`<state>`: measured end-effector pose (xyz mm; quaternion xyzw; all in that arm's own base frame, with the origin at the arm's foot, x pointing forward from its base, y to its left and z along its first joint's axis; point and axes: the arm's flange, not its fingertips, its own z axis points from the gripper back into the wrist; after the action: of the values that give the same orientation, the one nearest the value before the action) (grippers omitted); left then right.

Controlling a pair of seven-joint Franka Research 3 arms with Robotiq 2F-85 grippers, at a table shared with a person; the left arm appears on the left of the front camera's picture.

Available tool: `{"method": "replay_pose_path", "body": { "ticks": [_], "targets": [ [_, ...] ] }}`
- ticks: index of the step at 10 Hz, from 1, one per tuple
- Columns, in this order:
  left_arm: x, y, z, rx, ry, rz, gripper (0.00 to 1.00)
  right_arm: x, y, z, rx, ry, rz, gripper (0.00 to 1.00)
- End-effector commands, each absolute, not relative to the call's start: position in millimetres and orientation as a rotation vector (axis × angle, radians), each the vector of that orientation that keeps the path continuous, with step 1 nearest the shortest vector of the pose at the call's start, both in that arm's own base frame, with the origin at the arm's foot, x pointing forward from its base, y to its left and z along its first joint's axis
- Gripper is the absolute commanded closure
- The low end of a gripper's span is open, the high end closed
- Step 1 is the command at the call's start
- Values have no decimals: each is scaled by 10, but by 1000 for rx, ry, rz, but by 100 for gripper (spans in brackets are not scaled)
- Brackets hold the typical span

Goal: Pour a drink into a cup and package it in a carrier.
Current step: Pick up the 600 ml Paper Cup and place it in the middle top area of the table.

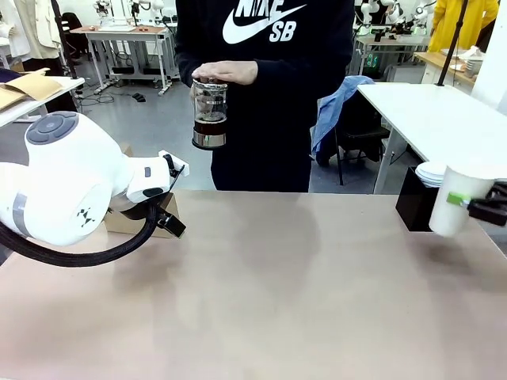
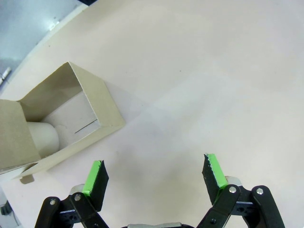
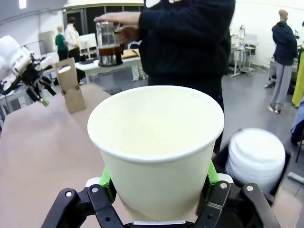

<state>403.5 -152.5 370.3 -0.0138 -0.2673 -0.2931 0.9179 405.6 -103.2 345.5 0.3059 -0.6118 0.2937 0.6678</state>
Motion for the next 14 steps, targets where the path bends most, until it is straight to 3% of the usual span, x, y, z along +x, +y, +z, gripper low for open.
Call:
{"method": "replay_pose_path", "body": {
  "ticks": [1, 4, 8, 12, 14],
  "targets": [
    [4036, -1517, 3704, -29, -550, -601, 0, 4226, -435, 3832, 665, -1364, 658, 20],
    [4036, -1517, 3704, -29, -550, -601, 0, 4707, 428, 3935, 693, -1370, 696, 20],
    [4036, -1517, 3704, -29, -550, -601, 0, 5121, 1417, 3457, 657, -1441, 702, 20],
    [4036, -1517, 3704, -29, -550, -601, 0, 5201, 1644, 3015, 647, -1423, 732, 20],
    [4036, -1517, 3704, -29, -550, -601, 0, 5226, 1547, 3005, 790, -1403, 778, 20]
  ]
}}
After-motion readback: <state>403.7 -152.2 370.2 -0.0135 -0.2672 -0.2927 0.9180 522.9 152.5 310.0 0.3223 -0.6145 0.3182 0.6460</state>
